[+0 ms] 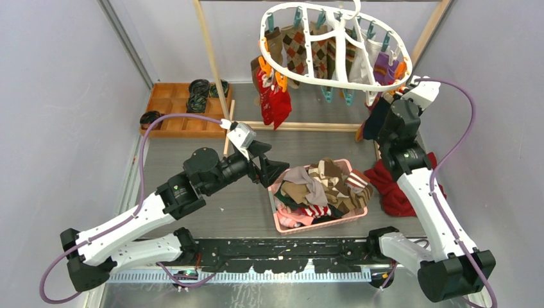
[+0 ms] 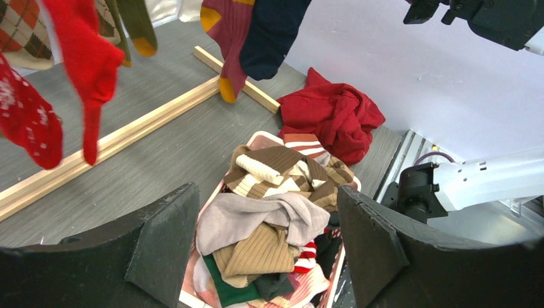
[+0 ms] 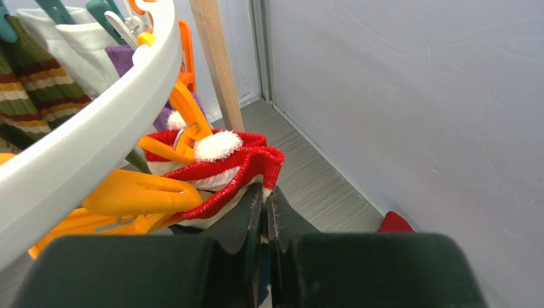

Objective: Clip the socks to the hanger
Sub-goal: Clamp the sock onto the hanger.

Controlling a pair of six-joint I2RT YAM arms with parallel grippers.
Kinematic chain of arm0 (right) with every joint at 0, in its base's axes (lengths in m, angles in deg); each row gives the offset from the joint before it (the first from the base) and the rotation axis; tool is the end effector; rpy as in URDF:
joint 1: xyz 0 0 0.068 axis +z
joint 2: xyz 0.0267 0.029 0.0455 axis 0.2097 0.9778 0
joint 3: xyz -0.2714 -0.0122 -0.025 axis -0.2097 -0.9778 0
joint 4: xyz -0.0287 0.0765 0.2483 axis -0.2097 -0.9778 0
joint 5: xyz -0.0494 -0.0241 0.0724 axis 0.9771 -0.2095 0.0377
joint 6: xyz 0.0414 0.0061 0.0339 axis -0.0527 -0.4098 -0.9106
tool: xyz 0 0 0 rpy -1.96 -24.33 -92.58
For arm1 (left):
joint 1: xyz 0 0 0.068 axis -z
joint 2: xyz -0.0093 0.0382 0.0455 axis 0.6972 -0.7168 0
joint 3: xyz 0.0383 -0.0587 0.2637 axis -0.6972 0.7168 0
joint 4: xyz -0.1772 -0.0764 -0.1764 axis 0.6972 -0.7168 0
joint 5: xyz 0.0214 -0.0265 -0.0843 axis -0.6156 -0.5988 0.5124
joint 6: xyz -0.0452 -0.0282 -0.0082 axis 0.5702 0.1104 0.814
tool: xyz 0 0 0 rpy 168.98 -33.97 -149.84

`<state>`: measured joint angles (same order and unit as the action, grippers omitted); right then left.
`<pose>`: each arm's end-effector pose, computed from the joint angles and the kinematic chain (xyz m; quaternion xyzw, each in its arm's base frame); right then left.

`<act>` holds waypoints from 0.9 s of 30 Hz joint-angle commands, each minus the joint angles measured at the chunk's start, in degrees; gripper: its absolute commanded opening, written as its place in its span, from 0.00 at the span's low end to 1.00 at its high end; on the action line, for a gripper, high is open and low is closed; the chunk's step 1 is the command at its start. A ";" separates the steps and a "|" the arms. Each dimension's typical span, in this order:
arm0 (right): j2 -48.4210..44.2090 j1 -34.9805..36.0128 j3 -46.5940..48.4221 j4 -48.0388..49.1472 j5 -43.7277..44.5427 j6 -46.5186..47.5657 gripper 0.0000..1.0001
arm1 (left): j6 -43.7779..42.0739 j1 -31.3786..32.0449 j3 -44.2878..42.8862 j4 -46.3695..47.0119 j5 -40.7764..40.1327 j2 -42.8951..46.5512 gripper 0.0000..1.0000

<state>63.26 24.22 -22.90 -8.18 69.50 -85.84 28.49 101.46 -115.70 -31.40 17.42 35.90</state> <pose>0.2235 0.0222 0.3939 0.2271 0.6796 -0.1760 0.6750 0.1122 -0.1733 0.3874 0.2425 0.6683 -0.4149 0.5678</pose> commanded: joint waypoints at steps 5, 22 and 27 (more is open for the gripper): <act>3.29 -7.66 4.22 0.92 -12.11 -5.60 0.12 | 1.23 -0.74 0.83 5.53 3.02 -0.77 0.79; 1.48 -11.33 3.90 -0.67 -23.19 -8.22 0.17 | 3.43 -1.00 2.82 8.34 3.74 -0.85 0.79; 0.09 -11.33 3.64 -1.99 -23.36 -7.90 0.21 | 3.63 -1.05 2.85 8.54 4.00 -0.94 0.80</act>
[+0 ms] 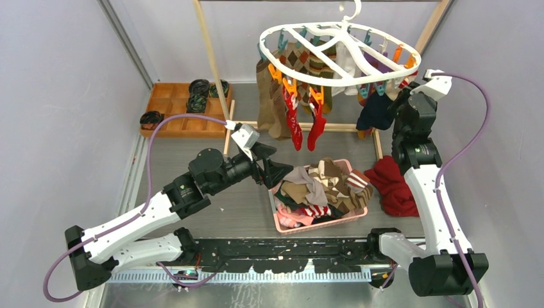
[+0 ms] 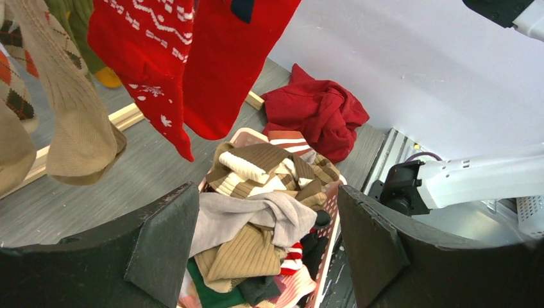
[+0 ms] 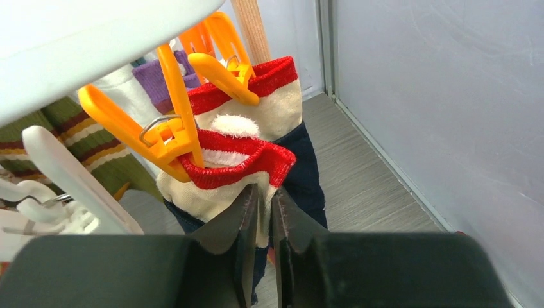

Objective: Clip the socks to the hanger
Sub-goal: Clamp the sock onto the hanger.

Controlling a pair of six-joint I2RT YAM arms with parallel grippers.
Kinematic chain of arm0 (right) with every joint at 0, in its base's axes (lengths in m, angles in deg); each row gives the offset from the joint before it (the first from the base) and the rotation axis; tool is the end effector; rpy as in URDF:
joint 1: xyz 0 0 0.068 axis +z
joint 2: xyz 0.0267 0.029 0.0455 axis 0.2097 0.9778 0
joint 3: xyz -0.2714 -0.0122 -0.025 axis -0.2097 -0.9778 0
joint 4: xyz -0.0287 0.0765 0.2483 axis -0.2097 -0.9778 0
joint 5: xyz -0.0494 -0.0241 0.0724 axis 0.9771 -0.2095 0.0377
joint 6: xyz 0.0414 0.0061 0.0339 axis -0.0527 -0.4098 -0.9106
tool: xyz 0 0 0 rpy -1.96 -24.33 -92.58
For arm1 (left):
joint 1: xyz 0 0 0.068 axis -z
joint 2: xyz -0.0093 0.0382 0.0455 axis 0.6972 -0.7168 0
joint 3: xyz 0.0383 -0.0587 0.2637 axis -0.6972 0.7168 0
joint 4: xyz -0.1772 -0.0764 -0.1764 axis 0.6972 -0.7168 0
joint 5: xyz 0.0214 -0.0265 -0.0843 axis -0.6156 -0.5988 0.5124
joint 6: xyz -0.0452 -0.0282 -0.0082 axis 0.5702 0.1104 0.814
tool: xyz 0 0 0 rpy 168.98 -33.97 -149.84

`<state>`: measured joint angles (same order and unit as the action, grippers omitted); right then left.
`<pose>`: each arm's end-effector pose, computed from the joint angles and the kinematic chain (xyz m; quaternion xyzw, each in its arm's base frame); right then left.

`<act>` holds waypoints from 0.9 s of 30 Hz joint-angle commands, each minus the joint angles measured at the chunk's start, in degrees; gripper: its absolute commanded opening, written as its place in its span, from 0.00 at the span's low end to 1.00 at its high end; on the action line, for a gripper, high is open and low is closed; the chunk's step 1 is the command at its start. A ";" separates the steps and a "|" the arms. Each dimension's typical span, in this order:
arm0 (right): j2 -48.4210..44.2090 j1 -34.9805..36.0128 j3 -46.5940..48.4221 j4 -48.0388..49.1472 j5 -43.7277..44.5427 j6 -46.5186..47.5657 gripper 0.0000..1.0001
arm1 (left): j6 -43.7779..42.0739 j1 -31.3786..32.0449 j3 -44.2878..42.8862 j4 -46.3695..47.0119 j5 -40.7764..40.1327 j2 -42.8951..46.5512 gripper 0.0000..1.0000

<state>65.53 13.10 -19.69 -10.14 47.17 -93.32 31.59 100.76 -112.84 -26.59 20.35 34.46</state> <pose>0.2390 -0.0097 0.4011 0.2092 0.6942 -0.0615 0.6859 0.1182 -0.1811 0.3741 0.2362 0.6672 -0.4429 0.5503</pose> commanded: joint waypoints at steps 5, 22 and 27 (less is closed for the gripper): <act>-3.65 -0.20 0.42 -1.74 -0.88 -0.30 0.29 | 0.62 -0.41 -0.10 3.65 1.11 0.83 0.80; -19.70 -0.25 -3.35 -17.29 -7.28 -0.14 0.63 | -0.81 -0.39 1.48 -0.31 1.03 5.57 0.80; -20.78 -0.22 -3.07 -20.66 -6.57 -0.53 0.63 | -1.40 -0.39 1.65 -1.28 1.50 5.90 0.80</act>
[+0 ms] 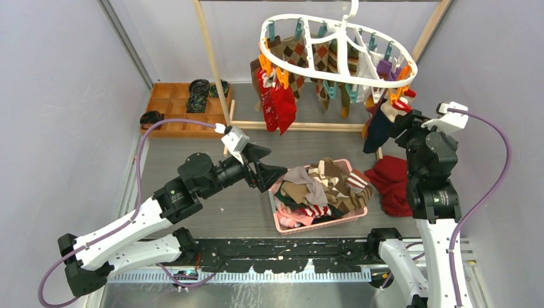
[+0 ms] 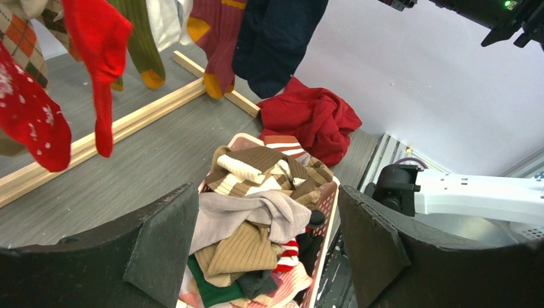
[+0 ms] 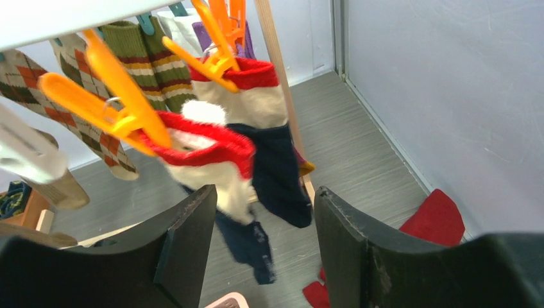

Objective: Clip the socks to the hanger
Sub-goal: Clamp the sock onto the hanger.

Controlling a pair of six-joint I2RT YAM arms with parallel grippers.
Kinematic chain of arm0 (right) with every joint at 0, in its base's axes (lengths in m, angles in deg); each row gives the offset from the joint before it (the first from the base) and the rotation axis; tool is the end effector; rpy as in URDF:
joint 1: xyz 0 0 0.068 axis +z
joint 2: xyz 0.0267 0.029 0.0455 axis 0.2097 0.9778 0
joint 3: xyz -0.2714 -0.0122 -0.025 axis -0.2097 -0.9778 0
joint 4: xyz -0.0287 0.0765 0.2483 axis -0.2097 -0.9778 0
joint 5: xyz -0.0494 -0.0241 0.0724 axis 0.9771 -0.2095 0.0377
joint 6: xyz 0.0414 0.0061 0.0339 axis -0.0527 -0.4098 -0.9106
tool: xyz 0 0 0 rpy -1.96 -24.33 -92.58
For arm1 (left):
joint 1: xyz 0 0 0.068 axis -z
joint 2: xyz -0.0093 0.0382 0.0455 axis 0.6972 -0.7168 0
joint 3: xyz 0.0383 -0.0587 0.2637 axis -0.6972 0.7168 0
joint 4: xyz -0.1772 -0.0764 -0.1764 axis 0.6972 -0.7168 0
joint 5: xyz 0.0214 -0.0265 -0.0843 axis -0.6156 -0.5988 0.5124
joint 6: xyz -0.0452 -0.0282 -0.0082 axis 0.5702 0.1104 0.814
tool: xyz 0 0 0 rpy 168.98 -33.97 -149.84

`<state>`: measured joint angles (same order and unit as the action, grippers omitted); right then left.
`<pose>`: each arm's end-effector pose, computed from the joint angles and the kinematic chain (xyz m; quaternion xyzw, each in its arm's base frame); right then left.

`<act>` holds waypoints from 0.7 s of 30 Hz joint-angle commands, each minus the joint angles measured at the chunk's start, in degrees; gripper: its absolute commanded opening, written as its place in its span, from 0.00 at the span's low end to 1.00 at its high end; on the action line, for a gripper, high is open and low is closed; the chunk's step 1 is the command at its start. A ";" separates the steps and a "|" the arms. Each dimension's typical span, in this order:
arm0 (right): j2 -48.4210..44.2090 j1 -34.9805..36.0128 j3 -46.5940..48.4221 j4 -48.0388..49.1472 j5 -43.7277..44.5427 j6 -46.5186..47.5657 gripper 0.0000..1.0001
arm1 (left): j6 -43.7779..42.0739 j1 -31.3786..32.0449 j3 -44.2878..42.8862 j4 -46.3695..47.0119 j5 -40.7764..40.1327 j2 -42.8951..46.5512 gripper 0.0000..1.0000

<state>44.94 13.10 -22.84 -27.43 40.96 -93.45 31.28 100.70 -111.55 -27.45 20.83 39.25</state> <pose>0.1376 -0.0078 0.4105 0.1742 0.7037 -0.0212 0.6885 0.1067 -0.1639 0.3800 0.2355 0.6500 -0.4531 0.5628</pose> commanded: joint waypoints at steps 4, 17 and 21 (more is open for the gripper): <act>-0.05 -0.21 0.70 -4.87 0.83 -0.76 0.63 | -1.03 -0.35 0.53 -0.94 1.11 1.72 0.80; -1.25 -0.20 1.51 -7.04 0.86 -1.22 0.63 | 3.29 -0.33 0.70 0.38 -0.38 0.60 0.80; -3.08 -0.20 0.99 -8.35 -0.26 -2.08 0.63 | 5.36 -0.33 -0.63 -0.09 0.85 -1.09 0.80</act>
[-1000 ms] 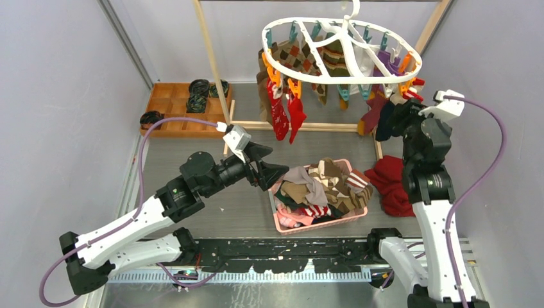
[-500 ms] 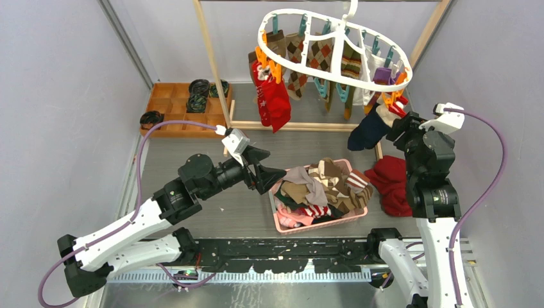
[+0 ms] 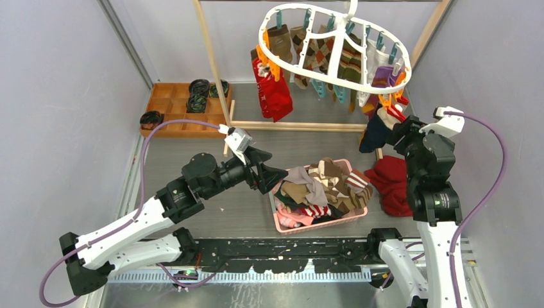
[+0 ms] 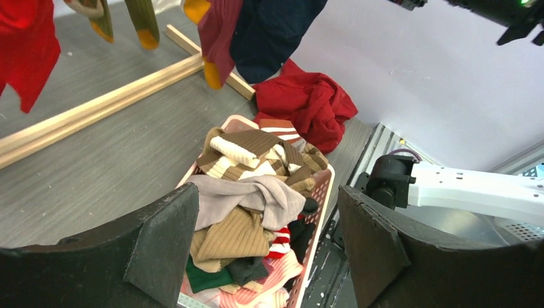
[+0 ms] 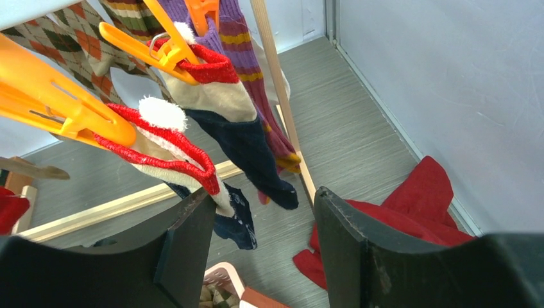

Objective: Clip the socks to the hanger
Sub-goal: Clamp the sock onto the hanger, then pick up the sock from the bin.

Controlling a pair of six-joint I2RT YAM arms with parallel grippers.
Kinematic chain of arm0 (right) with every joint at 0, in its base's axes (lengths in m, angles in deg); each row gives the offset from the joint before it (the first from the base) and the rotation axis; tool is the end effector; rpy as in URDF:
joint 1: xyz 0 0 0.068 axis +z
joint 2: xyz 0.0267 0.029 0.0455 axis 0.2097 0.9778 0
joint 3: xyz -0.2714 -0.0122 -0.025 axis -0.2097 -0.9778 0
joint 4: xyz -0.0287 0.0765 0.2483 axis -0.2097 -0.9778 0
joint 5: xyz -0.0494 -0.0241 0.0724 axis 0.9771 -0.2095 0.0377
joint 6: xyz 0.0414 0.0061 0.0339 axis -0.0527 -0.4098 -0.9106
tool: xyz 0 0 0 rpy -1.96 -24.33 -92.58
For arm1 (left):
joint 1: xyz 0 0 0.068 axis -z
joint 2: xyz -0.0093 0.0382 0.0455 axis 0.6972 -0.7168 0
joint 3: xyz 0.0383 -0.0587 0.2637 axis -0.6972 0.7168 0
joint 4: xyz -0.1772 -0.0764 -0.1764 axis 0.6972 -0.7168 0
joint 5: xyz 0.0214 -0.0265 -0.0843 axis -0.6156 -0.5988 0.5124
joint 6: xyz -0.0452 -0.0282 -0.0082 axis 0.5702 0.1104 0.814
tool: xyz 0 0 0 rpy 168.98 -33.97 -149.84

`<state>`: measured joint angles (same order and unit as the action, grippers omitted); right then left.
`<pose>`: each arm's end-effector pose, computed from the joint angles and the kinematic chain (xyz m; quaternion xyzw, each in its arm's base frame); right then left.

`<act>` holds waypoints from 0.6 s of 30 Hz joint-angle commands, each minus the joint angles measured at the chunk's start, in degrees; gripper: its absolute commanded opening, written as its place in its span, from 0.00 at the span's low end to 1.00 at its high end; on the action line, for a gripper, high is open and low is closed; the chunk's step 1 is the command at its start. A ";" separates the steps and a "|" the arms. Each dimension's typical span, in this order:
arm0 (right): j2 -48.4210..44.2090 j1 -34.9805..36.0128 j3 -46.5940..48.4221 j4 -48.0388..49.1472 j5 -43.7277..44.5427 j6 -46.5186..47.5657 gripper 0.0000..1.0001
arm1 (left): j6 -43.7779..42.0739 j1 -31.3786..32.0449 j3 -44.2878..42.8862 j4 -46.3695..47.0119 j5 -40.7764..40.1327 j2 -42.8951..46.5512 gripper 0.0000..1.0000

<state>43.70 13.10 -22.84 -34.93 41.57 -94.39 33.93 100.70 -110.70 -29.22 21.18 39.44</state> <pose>0.1297 -0.0083 0.3989 0.1815 0.7378 -0.0301 0.6495 0.1066 -0.1642 0.3720 0.2267 0.6692 -0.4585 0.5391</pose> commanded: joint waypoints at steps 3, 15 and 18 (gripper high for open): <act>-3.67 -0.21 1.18 -3.37 -2.72 -2.11 0.64 | 3.99 -0.33 -2.17 0.79 0.86 -1.87 0.80; -13.99 -0.01 1.21 -14.95 -7.24 -2.71 0.80 | 14.41 -0.34 -2.41 -4.44 -1.00 -0.45 0.80; -15.06 0.43 1.26 -16.08 -7.64 -2.54 0.81 | 16.95 -0.33 -2.79 -5.72 -1.16 -0.35 0.80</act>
<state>29.60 13.12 -22.82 -48.59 35.47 -96.93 45.64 100.70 -110.98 -33.57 20.72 37.83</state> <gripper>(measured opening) 0.808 0.801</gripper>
